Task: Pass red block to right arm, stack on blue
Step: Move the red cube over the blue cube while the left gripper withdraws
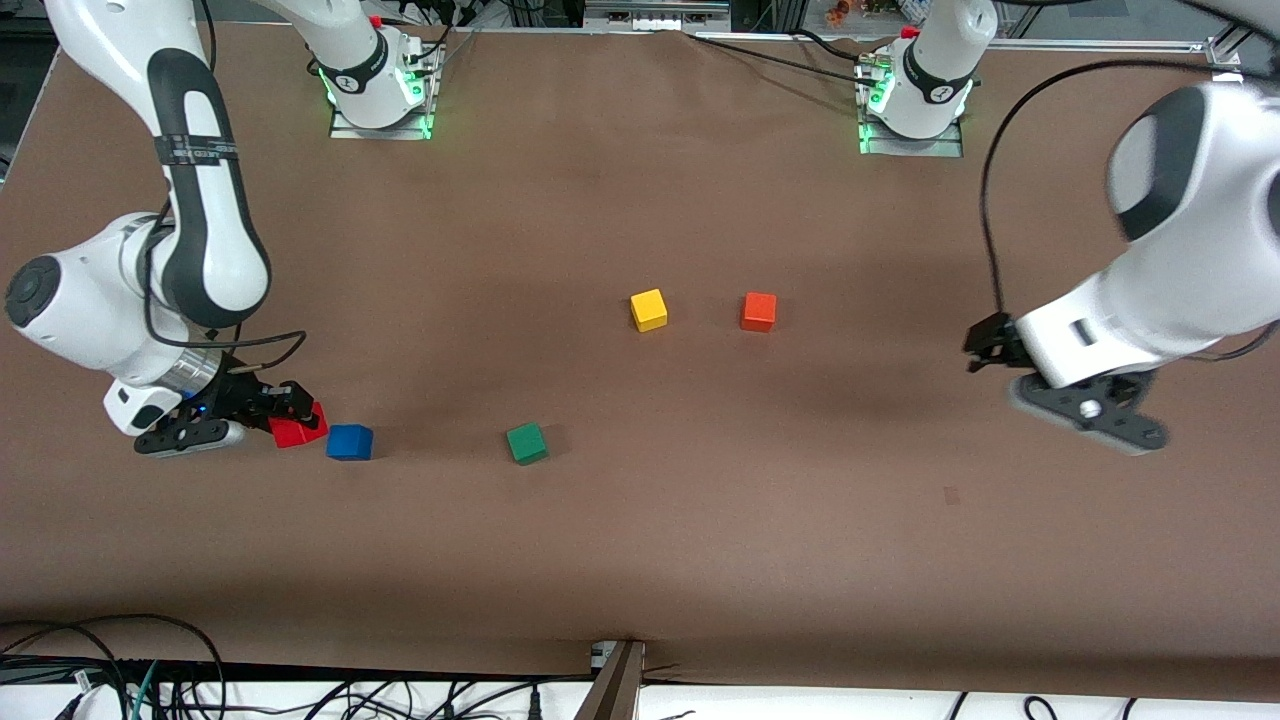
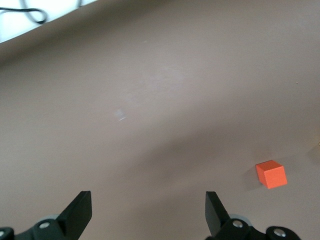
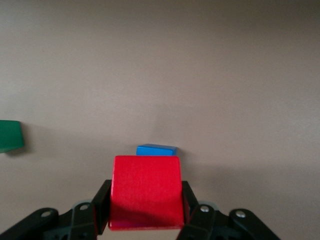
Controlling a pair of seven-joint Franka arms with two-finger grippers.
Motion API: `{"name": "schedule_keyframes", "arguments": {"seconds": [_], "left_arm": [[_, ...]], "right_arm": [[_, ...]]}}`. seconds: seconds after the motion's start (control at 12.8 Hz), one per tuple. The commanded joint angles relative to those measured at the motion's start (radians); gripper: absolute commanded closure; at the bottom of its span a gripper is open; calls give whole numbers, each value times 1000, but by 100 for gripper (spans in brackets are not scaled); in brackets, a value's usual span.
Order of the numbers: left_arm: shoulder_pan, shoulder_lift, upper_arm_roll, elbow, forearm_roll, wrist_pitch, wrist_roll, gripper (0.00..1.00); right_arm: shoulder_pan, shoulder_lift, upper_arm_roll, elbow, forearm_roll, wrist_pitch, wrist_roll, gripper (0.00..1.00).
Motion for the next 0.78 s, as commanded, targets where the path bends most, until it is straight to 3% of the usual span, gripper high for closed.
{"name": "schedule_keyframes", "arguments": {"seconds": [0.0, 0.16, 0.47, 0.7], "left_arm": [[63, -106, -8, -109, 2, 1, -11, 0], [126, -153, -8, -129, -1, -23, -11, 0], [135, -160, -8, -123, -8, -130, -29, 0], [132, -161, -9, -123, -7, -156, -171, 0]], "right_arm": [[79, -75, -12, -148, -21, 183, 1, 100], [116, -67, -28, -172, -21, 256, 1, 100], [185, -54, -77, -239, -36, 417, 1, 100], [185, -21, -78, -236, -36, 459, 4, 100]]}}
